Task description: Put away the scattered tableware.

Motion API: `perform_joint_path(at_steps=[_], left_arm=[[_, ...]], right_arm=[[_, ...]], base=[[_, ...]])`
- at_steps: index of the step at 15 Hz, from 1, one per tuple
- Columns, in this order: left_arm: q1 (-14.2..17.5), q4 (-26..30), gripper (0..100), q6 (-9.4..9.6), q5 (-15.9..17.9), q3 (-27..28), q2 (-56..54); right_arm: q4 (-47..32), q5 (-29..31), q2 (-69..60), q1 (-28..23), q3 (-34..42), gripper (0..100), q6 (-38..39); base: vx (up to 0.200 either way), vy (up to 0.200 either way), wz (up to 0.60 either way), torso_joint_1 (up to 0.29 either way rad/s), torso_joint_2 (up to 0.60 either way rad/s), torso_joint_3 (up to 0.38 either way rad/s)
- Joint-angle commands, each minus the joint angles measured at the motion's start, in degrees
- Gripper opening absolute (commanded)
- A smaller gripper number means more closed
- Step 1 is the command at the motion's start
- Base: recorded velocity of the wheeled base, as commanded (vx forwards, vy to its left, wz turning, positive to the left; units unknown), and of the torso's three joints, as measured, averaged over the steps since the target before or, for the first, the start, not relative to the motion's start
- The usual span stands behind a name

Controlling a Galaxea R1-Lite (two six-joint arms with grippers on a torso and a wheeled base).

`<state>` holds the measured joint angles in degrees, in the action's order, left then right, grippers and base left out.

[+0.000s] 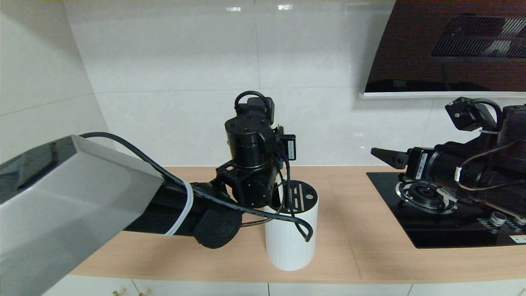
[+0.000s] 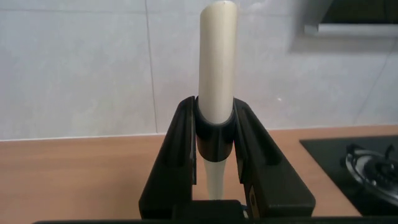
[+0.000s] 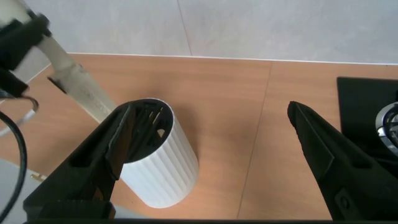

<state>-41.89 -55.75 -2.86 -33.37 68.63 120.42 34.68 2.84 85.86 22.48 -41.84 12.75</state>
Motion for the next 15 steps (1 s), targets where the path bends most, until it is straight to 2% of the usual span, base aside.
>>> perform_joint_path(at_steps=[1, 5, 9, 15], left_arm=[[-1.0, -0.1, 0, -0.21, -0.2, -0.9, 1.1], [-2.6, -0.4, 0, -0.56, -1.9, -2.5, 4.5], [-2.8, -2.3, 0, -0.48, -3.5, -2.5, 6.8], [-3.0, -3.0, 0, -0.56, -3.7, -3.1, 9.3]], right_arm=[[0.0, 0.0, 0.1, 0.0, 0.1, 100, 0.0], [0.0, 0.0, 0.4, 0.1, 0.2, 100, 0.0], [-0.1, 0.1, 0.5, 0.2, 0.2, 100, 0.0], [0.0, 0.1, 0.9, 0.2, 0.6, 100, 0.0]], base=[[0.0, 0.0, 0.0, 0.0, 0.0, 0.0], [0.0, 0.0, 0.0, 0.0, 0.0, 0.0], [0.0, 0.0, 0.0, 0.0, 0.0, 0.0], [0.0, 0.0, 0.0, 0.0, 0.0, 0.0]])
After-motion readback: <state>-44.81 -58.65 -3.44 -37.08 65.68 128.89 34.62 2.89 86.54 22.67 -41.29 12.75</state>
